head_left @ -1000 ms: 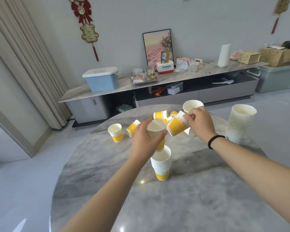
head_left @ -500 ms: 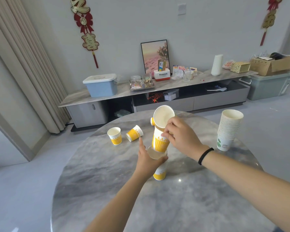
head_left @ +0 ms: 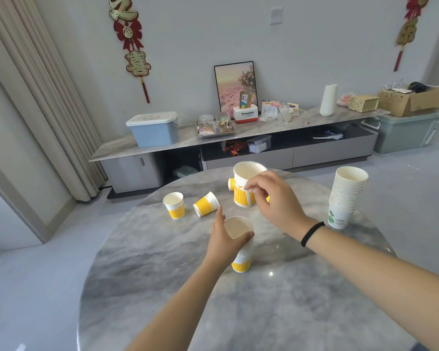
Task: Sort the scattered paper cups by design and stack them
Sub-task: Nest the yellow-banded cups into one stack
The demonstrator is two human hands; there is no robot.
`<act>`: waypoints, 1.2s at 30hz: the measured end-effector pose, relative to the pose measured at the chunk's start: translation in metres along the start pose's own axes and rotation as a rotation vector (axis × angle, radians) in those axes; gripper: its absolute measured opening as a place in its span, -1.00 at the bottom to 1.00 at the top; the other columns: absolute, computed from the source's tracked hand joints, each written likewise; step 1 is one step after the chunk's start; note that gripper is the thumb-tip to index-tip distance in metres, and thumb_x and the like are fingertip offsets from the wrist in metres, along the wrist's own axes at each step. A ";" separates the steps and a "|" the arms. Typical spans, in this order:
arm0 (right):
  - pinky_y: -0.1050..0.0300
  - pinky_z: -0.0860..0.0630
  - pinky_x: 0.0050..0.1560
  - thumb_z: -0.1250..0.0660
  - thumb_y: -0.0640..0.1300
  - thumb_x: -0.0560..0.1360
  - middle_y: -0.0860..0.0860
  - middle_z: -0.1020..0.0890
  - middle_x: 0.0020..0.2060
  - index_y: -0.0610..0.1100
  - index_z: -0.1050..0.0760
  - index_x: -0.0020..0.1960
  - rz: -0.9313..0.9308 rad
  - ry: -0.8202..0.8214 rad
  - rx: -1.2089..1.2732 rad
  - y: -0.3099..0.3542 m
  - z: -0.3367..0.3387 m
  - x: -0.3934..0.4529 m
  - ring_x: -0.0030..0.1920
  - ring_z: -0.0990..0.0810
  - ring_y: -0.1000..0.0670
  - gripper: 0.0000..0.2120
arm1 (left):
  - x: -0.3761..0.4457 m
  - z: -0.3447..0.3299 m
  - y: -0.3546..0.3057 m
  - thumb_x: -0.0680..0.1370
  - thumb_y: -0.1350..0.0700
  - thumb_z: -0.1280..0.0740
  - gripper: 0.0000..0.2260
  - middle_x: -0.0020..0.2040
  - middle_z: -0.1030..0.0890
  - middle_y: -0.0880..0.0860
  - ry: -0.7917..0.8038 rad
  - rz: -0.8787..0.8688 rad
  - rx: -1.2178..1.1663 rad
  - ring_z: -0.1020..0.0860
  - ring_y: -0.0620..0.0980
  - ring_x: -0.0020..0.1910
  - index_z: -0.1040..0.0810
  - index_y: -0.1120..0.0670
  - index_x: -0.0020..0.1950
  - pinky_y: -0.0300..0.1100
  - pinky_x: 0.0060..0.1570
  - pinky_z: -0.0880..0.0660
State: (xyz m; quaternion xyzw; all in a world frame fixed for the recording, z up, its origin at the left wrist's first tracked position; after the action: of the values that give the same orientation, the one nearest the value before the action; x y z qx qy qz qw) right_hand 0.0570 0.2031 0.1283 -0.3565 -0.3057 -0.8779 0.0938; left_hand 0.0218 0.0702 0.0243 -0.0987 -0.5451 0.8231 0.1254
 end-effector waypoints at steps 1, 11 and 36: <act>0.43 -0.39 -0.15 -0.21 -0.32 0.46 -0.06 -0.57 -0.12 -0.16 -0.57 -0.07 -0.005 0.030 0.018 0.002 -0.003 0.000 -0.17 -0.49 0.10 -0.81 | 0.000 0.000 0.000 0.36 -0.02 -0.50 -0.06 0.51 -0.23 0.03 -0.002 -0.003 -0.003 -0.25 0.00 0.48 0.05 -0.05 0.55 -0.10 0.38 -0.28; 0.08 -0.50 -0.11 -0.18 -0.22 0.54 0.00 -0.61 -0.20 -0.03 -0.46 0.16 -0.193 0.539 0.005 -0.027 -0.063 -0.042 -0.15 -0.56 -0.05 -0.77 | 0.006 0.001 0.011 0.41 0.18 -0.49 -0.44 0.11 -0.50 -0.19 0.073 -0.040 0.042 -0.44 -0.58 -0.01 -0.27 -0.22 0.21 -0.54 0.01 -0.43; 0.03 -0.45 0.06 -0.32 -0.06 0.47 -0.16 -0.43 0.16 -0.09 -0.50 0.17 -0.655 0.183 -0.287 -0.176 -0.090 0.003 0.17 -0.46 -0.19 -0.71 | 0.153 0.012 0.043 0.54 0.16 -0.22 -0.62 0.43 -0.34 0.10 0.022 0.037 0.417 -0.38 0.07 0.35 -0.41 0.05 0.37 -0.11 0.29 -0.34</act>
State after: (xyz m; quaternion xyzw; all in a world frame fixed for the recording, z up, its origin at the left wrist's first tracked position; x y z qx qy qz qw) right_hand -0.0634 0.2887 -0.0029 -0.1691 -0.2677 -0.9236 -0.2161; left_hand -0.1310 0.0912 -0.0146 -0.0897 -0.3597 0.9190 0.1341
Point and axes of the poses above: each hand's wrist, its own x-axis towards the middle knuckle, its own z-axis out of the back of the hand, y = z × x, the point moved 6 cm from there along x, towards the middle knuckle
